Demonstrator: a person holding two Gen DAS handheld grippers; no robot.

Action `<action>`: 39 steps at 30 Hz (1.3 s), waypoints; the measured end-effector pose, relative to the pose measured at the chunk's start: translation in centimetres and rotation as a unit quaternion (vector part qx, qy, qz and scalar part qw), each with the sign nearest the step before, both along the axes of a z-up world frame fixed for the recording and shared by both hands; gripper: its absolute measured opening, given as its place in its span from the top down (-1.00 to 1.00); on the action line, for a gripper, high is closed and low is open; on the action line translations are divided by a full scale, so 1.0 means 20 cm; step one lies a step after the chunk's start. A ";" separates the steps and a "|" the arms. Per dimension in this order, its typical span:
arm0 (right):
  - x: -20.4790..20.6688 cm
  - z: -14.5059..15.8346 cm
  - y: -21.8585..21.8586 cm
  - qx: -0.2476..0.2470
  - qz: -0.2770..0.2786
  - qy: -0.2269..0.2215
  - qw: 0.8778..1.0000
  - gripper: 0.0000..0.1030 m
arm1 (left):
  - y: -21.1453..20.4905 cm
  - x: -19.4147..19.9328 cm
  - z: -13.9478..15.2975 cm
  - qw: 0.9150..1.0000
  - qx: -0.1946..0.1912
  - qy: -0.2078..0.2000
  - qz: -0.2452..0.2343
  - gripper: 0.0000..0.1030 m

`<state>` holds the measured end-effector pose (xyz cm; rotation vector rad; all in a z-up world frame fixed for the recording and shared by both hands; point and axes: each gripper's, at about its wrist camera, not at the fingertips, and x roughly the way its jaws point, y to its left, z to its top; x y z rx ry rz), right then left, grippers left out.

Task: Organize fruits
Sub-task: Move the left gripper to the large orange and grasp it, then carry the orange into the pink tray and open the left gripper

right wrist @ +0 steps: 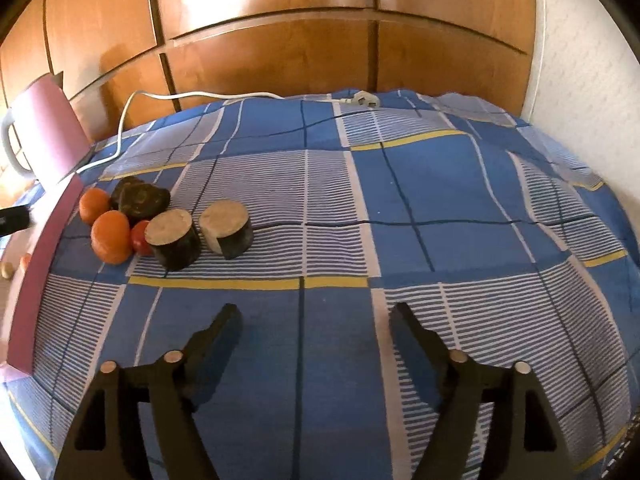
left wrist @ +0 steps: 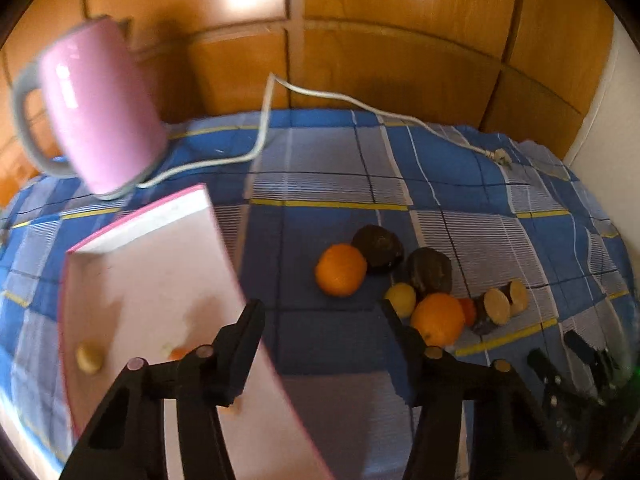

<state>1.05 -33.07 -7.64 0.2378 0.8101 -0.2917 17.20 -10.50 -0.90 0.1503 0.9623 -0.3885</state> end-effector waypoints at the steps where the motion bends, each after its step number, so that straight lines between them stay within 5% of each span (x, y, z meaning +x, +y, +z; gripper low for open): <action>1: 0.00 0.00 0.00 -0.001 0.000 0.000 1.000 -0.57 | -0.02 0.02 -0.01 1.000 0.001 0.005 -0.001 -0.10; 11: 0.01 0.00 0.01 -0.009 0.016 0.011 1.000 -0.59 | -0.17 0.20 -0.20 0.998 0.024 0.053 -0.015 0.24; 16: 0.01 -0.01 0.02 -0.014 0.023 0.010 1.000 -0.69 | -0.15 0.20 -0.19 0.998 -0.005 0.060 -0.010 0.29; 27: 0.04 -0.01 0.03 -0.011 0.038 0.024 0.999 -0.81 | 0.14 -0.18 -0.03 0.995 -0.093 0.026 0.008 0.29; 34: 0.07 0.00 0.03 -0.009 0.032 0.045 0.998 -0.81 | 0.39 -0.35 -0.02 0.992 -0.111 0.018 0.052 0.28; 36: 0.07 0.01 0.03 -0.006 0.031 0.054 0.998 -0.78 | 0.46 -0.38 -0.03 0.991 -0.112 0.014 0.069 0.28; 39: 0.07 0.03 0.03 -0.008 0.035 0.060 0.998 -0.44 | 0.58 -0.42 -0.05 0.989 -0.114 0.015 0.098 0.28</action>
